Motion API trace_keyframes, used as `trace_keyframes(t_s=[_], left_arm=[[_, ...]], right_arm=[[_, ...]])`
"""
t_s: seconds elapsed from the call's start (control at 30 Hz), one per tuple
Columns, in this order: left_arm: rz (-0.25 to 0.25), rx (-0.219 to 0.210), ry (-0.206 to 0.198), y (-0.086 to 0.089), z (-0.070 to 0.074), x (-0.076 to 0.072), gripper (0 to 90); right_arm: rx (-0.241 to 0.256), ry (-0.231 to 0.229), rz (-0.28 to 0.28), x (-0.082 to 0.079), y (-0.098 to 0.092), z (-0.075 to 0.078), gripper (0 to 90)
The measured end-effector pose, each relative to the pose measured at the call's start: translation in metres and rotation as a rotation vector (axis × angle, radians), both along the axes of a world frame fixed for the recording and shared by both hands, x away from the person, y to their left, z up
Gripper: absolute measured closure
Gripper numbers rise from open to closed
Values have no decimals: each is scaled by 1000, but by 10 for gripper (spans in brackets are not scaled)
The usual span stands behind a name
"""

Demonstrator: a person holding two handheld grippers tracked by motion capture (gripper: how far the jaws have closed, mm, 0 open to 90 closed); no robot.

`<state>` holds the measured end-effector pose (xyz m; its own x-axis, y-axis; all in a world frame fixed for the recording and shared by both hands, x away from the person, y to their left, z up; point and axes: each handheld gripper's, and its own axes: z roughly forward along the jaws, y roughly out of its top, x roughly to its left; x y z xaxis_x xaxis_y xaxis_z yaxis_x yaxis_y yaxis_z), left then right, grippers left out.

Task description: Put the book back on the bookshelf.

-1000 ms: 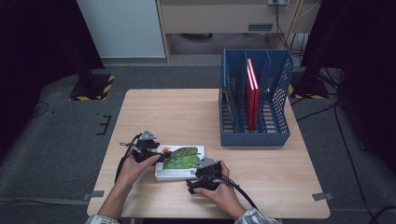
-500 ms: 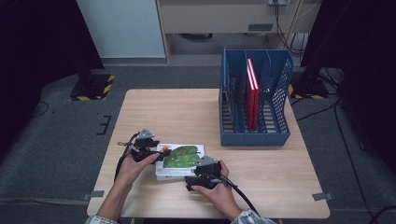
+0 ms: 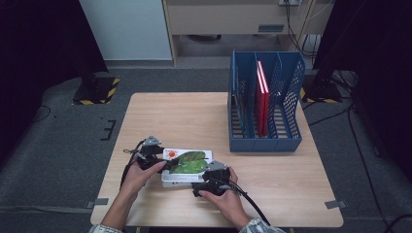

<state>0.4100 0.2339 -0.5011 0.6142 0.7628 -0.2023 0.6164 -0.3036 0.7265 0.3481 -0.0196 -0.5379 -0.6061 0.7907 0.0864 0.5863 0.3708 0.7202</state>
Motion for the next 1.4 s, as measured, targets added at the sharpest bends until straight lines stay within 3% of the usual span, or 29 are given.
trace_keyframes(t_s=[0.23, 0.47, 0.83, 1.07, 1.4], left_arm=[[-64, -20, 63, 0, -8, -10, 106], [-101, -24, 86, 0, -10, -9, 148], [-122, -22, 76, 0, -10, -7, 164], [-126, -20, 75, 0, -11, -6, 164], [-132, -17, 79, -1, -12, -5, 164]], right_arm=[[-6, -2, 5, 0, 0, 0, 8], [-27, -12, 39, 1, -2, 0, 20], [-52, -1, 107, 3, -12, 4, 76], [-23, 38, 153, 1, -19, 10, 98], [34, 20, 188, 4, -29, 21, 115]])
